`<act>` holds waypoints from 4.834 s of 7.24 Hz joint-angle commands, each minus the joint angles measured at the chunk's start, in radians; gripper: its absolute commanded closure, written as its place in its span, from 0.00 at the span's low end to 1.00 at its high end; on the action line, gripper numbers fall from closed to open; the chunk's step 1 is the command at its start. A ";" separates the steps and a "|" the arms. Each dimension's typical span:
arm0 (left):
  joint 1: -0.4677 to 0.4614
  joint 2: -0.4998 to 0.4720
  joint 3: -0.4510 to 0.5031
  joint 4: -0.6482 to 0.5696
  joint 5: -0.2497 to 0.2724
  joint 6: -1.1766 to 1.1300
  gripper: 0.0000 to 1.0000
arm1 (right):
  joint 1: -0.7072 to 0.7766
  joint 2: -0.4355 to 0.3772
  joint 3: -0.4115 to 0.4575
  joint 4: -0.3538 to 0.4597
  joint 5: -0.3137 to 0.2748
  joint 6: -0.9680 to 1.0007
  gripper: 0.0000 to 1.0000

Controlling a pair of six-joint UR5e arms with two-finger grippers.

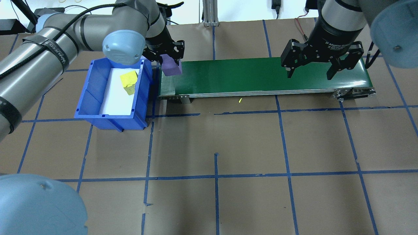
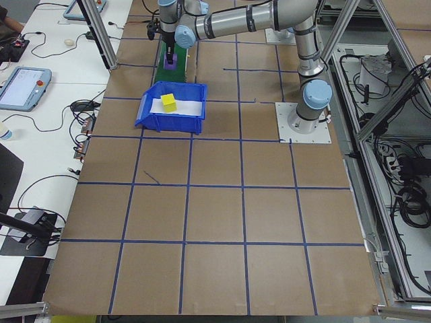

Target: Move block left to right into plate

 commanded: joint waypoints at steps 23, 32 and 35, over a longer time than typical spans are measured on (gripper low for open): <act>0.323 -0.095 -0.139 0.185 -0.069 -0.060 0.37 | -0.309 0.414 -0.033 -0.408 0.251 -0.349 0.01; 0.162 0.049 0.030 -0.067 -0.049 0.000 0.69 | -0.391 0.471 -0.043 -0.366 0.321 -0.585 0.01; 0.029 -0.026 0.019 -0.028 0.031 0.056 0.69 | -0.391 0.471 -0.041 -0.368 0.321 -0.587 0.01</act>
